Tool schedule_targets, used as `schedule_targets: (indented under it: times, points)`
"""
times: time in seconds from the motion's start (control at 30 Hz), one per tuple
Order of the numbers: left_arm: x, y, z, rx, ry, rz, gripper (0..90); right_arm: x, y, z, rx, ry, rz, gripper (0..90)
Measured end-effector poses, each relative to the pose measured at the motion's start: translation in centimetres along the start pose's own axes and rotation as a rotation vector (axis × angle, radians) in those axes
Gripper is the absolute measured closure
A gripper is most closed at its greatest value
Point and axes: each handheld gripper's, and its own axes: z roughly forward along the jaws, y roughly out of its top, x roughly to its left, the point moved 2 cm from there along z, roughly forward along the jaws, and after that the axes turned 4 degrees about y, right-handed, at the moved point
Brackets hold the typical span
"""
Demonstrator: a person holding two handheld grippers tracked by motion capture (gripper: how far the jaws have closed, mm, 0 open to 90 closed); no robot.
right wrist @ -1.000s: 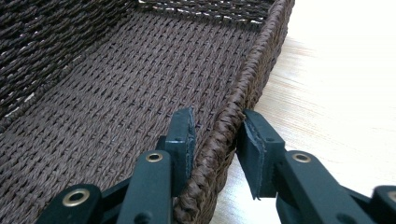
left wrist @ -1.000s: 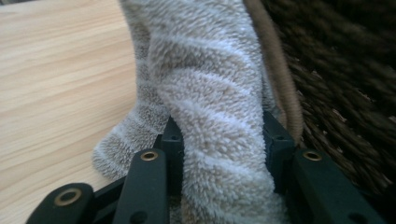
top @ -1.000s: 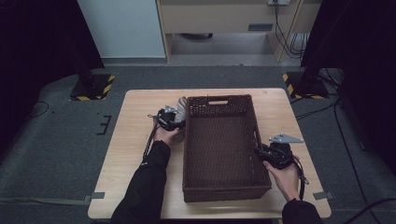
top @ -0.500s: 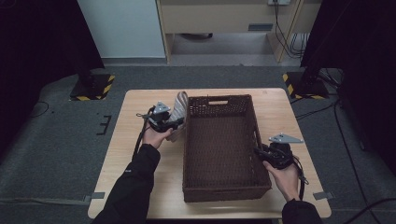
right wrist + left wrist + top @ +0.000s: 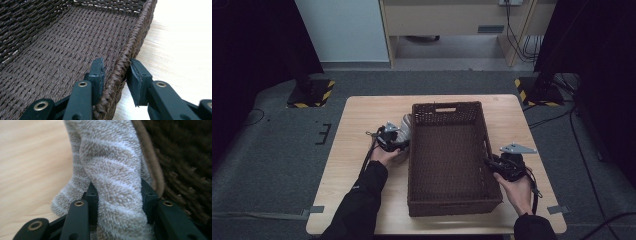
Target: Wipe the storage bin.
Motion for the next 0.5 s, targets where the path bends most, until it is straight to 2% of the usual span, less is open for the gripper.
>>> schedule_targets:
  times: [0.03, 0.07, 0.17, 0.2, 0.23, 0.27, 0.3, 0.37, 0.5]
  points:
    - [0.2, 0.5, -0.7, -0.044, -0.004, -0.029, 60.1, 0.0, 0.0, 0.0, 0.000, 0.000, -0.002, 66.8]
    - [0.4, 1.1, -1.4, -0.053, -0.014, -0.034, 60.2, 0.0, 0.0, 0.0, 0.001, 0.000, -0.002, 66.8]
    - [0.1, 2.9, -3.4, -0.095, -0.029, 0.009, 60.2, 0.0, 0.0, 0.0, 0.001, -0.001, -0.002, 66.8]
    - [-0.1, 3.4, -3.9, -0.096, -0.043, 0.023, 60.2, 0.0, 0.0, 0.0, 0.000, -0.001, -0.004, 66.8]
    - [-0.4, 3.7, -4.1, -0.092, -0.038, 0.045, 60.2, 0.0, 0.0, 0.0, 0.000, -0.001, -0.005, 66.8]
    - [-0.7, 3.9, -4.1, -0.077, -0.030, 0.065, 60.2, 0.0, 0.0, 0.0, 0.001, -0.001, -0.005, 66.8]
    - [-0.8, 3.9, -3.8, -0.065, -0.034, 0.064, 60.1, 0.0, 0.0, 0.0, 0.001, -0.001, -0.002, 66.8]
    - [-1.1, 3.5, -3.1, -0.032, -0.025, 0.088, 60.2, 0.0, 0.0, 0.0, 0.000, -0.003, -0.003, 66.9]
    - [-1.2, 1.7, -1.3, 0.012, -0.031, 0.081, 60.3, 0.0, 0.0, 0.0, -0.001, -0.001, 0.000, 66.8]
